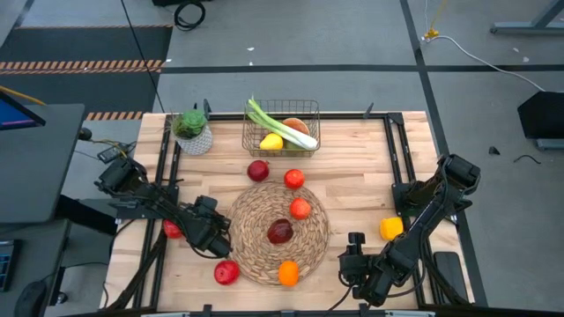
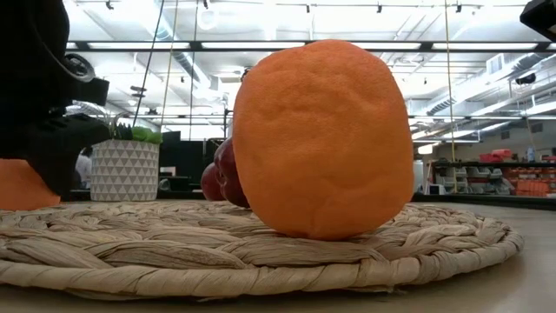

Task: Build produce basket
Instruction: Put the orange into the wire basket

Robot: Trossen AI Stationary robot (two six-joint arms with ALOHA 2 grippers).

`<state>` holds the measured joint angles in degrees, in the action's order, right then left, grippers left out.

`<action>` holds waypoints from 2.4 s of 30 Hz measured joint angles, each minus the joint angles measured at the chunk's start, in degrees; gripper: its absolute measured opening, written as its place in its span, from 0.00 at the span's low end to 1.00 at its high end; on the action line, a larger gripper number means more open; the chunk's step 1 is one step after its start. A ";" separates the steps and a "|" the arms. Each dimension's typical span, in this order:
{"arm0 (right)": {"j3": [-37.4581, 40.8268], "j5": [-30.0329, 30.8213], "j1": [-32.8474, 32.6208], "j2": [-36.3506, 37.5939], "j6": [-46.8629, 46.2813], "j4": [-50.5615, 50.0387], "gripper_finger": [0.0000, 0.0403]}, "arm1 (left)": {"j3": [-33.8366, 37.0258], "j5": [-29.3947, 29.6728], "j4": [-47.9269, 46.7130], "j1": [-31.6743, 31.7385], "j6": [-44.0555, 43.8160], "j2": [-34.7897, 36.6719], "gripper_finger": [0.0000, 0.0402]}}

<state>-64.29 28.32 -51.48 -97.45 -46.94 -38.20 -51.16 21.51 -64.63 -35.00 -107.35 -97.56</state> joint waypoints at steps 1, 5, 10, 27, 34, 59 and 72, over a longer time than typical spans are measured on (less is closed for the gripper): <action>0.00 0.00 0.00 0.00 0.02 0.00 0.52 | -0.49 -0.42 -0.28 0.00 -0.04 -0.06 0.78; 0.00 0.00 0.00 0.00 0.07 0.00 0.52 | -1.96 -0.92 -0.73 0.00 0.41 -0.11 0.78; 0.00 0.00 0.00 0.00 0.15 0.00 0.52 | -2.53 0.25 -0.96 0.00 2.32 -0.13 0.78; 0.00 0.02 1.01 0.00 0.18 0.00 0.52 | -3.94 12.66 -3.49 0.30 6.11 -0.09 0.78; 0.02 1.20 2.46 0.00 0.00 0.50 0.52 | -11.29 28.45 -7.92 1.87 14.76 -0.05 0.78; 0.02 1.09 9.63 0.00 -7.41 4.04 0.52 | -16.81 52.61 12.37 30.42 72.99 0.00 0.78; 0.02 0.40 12.21 0.00 -7.28 3.68 0.52 | -16.78 30.92 49.41 41.60 112.90 0.00 0.72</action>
<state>-64.27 28.72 -39.27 -97.45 -54.22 -34.52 -67.94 52.43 -15.22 6.60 5.55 -97.56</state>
